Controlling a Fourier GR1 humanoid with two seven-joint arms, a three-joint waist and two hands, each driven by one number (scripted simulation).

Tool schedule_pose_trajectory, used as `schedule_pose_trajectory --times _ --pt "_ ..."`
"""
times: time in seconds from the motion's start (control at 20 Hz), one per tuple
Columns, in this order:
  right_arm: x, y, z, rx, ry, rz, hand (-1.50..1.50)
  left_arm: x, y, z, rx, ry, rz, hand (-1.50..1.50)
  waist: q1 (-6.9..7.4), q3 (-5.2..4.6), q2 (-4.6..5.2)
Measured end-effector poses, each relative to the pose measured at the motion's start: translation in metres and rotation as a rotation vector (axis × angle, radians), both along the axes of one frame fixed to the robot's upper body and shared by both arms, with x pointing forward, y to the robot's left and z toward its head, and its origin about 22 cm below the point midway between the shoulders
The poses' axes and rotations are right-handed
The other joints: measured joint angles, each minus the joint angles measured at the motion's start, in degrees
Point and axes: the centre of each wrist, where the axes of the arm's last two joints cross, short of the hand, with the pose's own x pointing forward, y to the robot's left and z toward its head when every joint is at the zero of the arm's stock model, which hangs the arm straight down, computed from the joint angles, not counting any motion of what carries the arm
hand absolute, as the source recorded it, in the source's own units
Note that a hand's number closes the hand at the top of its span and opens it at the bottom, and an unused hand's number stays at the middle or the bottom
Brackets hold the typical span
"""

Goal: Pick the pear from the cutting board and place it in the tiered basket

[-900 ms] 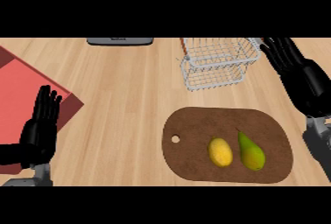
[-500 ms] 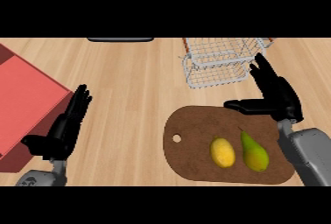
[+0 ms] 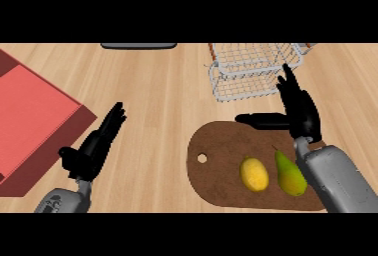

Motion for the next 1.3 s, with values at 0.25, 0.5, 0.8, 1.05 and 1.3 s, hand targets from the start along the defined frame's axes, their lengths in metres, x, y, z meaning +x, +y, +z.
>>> schedule_pose_trajectory --times 0.25,0.5,0.8,1.05,1.3 --pt "0.007 -0.026 0.036 -0.311 0.173 0.101 -1.50 0.000 -0.001 -0.001 -0.003 0.014 -0.011 0.00 -0.10 0.06 -0.09" --pt "0.008 -0.037 0.070 -0.638 0.415 0.274 -1.50 0.000 -0.001 -0.002 0.000 0.013 -0.022 0.00 0.43 -0.10 -0.18" --pt "0.006 -0.026 0.123 -0.822 0.586 0.470 -1.50 0.004 -0.007 -0.003 0.003 0.015 -0.025 0.00 0.38 0.06 -0.02" --pt "0.005 -0.012 0.139 -0.825 0.619 0.541 -1.50 -0.002 -0.011 -0.008 0.003 0.012 -0.031 0.00 0.55 0.17 0.10" --pt "0.000 -0.002 0.141 -0.858 0.633 0.531 -1.50 -0.001 -0.005 -0.006 -0.002 0.007 -0.022 0.00 0.47 0.23 0.14"
